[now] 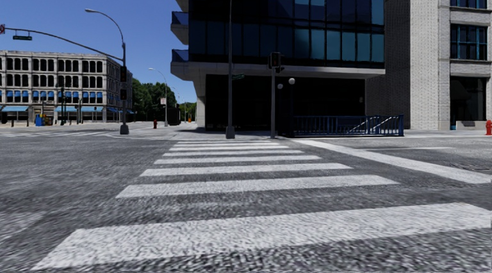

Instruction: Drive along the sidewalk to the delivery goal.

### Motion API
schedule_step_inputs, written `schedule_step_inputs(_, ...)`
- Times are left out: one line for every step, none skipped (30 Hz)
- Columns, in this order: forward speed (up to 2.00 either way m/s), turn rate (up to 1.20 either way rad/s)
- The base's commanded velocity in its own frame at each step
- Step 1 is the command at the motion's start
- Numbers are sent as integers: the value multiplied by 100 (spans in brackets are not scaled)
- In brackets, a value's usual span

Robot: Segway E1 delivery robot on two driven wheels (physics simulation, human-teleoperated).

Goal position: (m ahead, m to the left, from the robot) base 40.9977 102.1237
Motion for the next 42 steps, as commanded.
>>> schedule_step_inputs(171, 0)
schedule_step_inputs(185, 0)
schedule_step_inputs(200, 0)
schedule_step_inputs(200, 0)
schedule_step_inputs(200, 0)
schedule_step_inputs(200, 0)
schedule_step_inputs(200, 0)
schedule_step_inputs(200, 0)
schedule_step_inputs(200, 0)
schedule_step_inputs(200, 0)
schedule_step_inputs(200, 0)
schedule_step_inputs(200, 0)
schedule_step_inputs(200, 0)
schedule_step_inputs(200, 0)
schedule_step_inputs(200, 0)
schedule_step_inputs(200, 0)
schedule_step_inputs(200, 0)
schedule_step_inputs(200, 0)
schedule_step_inputs(200, 0)
schedule_step_inputs(200, 0)
schedule_step_inputs(200, 0)
schedule_step_inputs(200, 0)
schedule_step_inputs(200, 0)
schedule_step_inputs(200, 0)
schedule_step_inputs(200, 0)
schedule_step_inputs(200, 0)
schedule_step_inputs(200, 0)
schedule_step_inputs(200, 0)
schedule_step_inputs(200, 0)
schedule_step_inputs(200, 0)
schedule_step_inputs(200, 0)
schedule_step_inputs(200, 0)
schedule_step_inputs(200, 0)
schedule_step_inputs(200, 0)
schedule_step_inputs(200, 0)
schedule_step_inputs(200, 5)
schedule_step_inputs(200, 14)
schedule_step_inputs(200, 14)
schedule_step_inputs(200, 24)
schedule_step_inputs(200, 28)
schedule_step_inputs(200, 29)
schedule_step_inputs(200, 29)
